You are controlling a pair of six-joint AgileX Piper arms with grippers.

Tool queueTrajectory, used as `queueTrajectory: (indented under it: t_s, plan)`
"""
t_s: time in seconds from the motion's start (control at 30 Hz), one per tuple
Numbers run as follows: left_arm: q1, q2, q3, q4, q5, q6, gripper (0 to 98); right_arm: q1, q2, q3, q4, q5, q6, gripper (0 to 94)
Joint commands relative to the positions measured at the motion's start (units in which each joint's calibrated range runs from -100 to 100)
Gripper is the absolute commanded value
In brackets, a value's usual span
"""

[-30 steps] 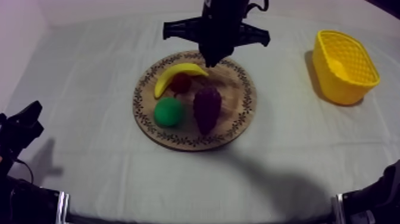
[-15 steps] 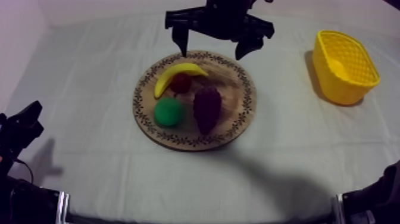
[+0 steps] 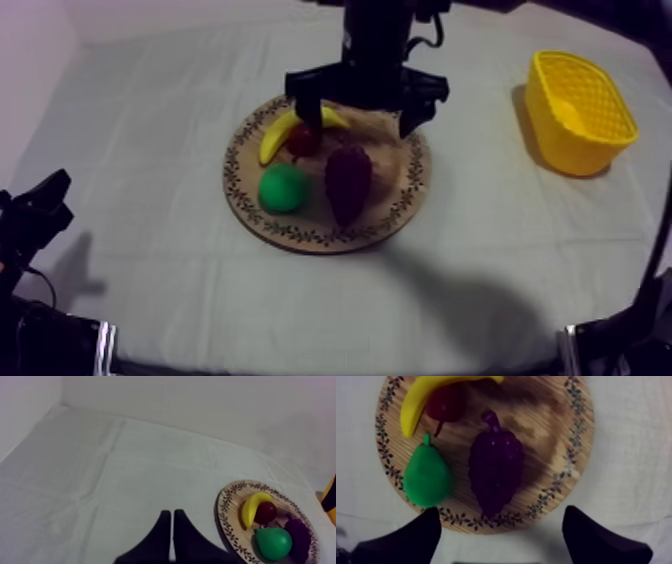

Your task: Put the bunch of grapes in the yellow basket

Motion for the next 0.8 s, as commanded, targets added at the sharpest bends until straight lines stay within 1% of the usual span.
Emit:
queueTrajectory:
  t_s: [0.0,0.37,0.63,0.7,0.73,0.77]
  plan:
    - [0.0,0.0,0.0,0.0,0.0,0.0,0.1,0.2,1.9,0.9,-0.2,-2.0,0.3,92.4]
    - [0.0,0.0,0.0,0.0,0.0,0.0,0.1,1.3,11.5,0.8,-2.9,-11.0,2.0,91.2]
    - [0.0,0.0,0.0,0.0,0.0,0.0,0.1,1.6,16.5,-1.5,-4.7,-11.4,2.7,89.0]
    - [0.0,0.0,0.0,0.0,0.0,0.0,0.1,1.5,17.4,-1.8,-5.1,-11.2,2.8,86.6]
    - [0.0,0.0,0.0,0.0,0.0,0.0,0.1,1.5,17.8,-2.0,-5.3,-11.0,2.8,83.9]
    - [0.0,0.0,0.0,0.0,0.0,0.0,0.1,1.4,18.2,-2.1,-5.5,-10.9,2.8,79.1]
